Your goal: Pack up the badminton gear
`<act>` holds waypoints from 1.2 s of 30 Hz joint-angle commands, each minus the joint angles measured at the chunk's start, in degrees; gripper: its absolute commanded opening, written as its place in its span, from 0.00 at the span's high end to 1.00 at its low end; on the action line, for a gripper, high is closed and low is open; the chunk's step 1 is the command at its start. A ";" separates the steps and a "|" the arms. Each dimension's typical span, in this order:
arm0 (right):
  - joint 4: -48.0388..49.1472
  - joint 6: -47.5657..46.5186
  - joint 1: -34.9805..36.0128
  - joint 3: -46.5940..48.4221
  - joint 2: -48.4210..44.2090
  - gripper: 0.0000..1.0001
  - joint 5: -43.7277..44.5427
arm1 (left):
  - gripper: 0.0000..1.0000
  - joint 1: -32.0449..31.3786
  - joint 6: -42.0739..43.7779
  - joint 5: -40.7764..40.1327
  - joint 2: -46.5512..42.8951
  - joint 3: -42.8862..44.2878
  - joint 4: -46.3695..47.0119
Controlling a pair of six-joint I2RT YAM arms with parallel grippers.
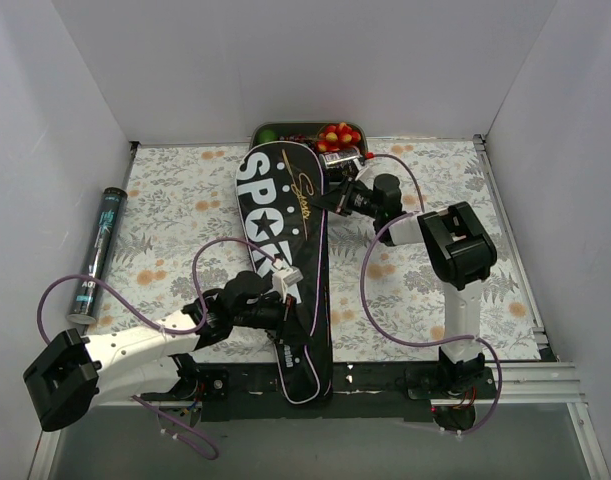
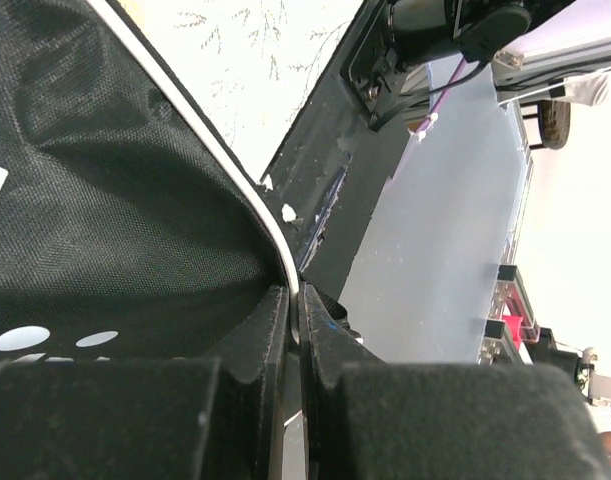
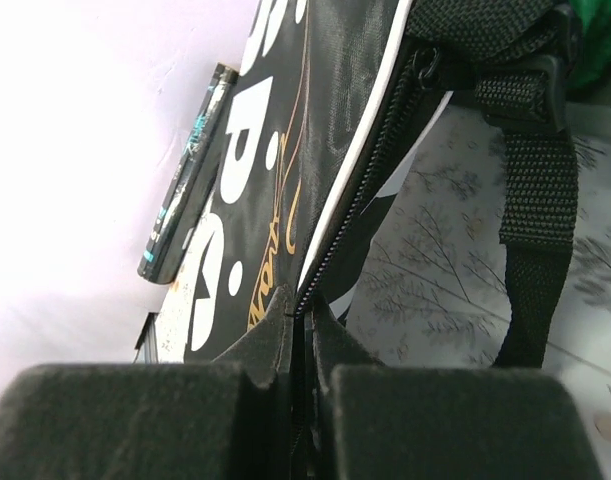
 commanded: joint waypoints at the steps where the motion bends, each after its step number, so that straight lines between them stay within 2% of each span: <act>1: 3.61 0.74 -1.19 -5.70 -7.47 0.99 3.02 | 0.86 -0.62 1.41 -2.36 -0.90 1.79 -3.00; 3: 1.15 -0.31 -1.10 -9.12 -13.00 0.99 7.83 | 0.65 -0.71 2.37 -5.52 -1.42 3.89 -7.56; 4: -2.44 -1.01 -1.19 -10.19 -15.28 0.99 9.78 | 0.51 -0.80 2.73 -6.24 -1.68 4.69 -8.70; 5: -3.95 -1.54 -1.19 -11.33 -20.00 0.99 11.71 | 0.43 -0.80 2.90 -7.03 -2.21 5.57 -10.54; 6: -6.14 -2.94 -1.01 -12.56 -22.49 0.99 16.95 | 0.31 -0.89 3.25 -7.64 -3.43 6.88 -11.26; 8: -13.96 -4.52 -0.84 -15.98 -30.98 0.99 23.47 | 0.16 -1.15 3.26 -8.88 -5.11 7.77 -12.84; 9: -16.77 -5.58 -0.31 -16.87 -33.73 0.99 30.73 | 0.15 -1.24 3.00 -9.23 -5.98 8.04 -13.28; 11: -25.20 -6.29 0.30 -18.89 -41.27 0.99 38.06 | 0.14 -1.77 2.56 -10.28 -8.80 8.56 -14.51; 12: -28.11 -5.68 1.18 -19.42 -43.58 0.99 44.88 | 0.13 -1.85 2.21 -10.89 -9.68 8.65 -15.04; 13: -33.97 -4.72 1.62 -20.73 -45.78 0.99 48.35 | 0.13 -2.73 1.85 -11.51 -10.99 8.91 -15.57; 15: -39.01 -2.17 2.06 -22.23 -51.06 0.99 55.37 | 0.14 -3.70 1.59 -11.78 -12.40 8.92 -16.19; 21: -60.18 8.81 2.24 -28.38 -61.17 0.99 69.36 | 0.28 -8.27 -0.43 -14.06 -15.49 9.71 -16.27; 26: -68.38 18.03 2.24 -33.57 -65.13 0.99 72.72 | 0.35 -15.20 -3.06 -17.39 -11.29 9.71 -15.57; 30: -74.88 24.55 2.33 -36.64 -64.79 0.99 72.73 | 0.35 -25.99 -4.38 -27.13 -5.84 9.97 -15.13; 33: -76.04 26.14 2.33 -37.53 -64.78 0.99 71.59 | 0.34 -29.44 -6.23 -29.62 -2.49 8.84 -13.73; 34: -75.95 25.79 2.33 -37.88 -64.96 0.82 71.41 | 0.34 -29.80 -6.84 -29.97 -1.87 8.31 -12.77; 36: -75.25 22.39 2.24 -37.44 -65.93 0.65 70.80 | 0.34 -30.24 -7.81 -32.25 -1.25 6.99 -12.15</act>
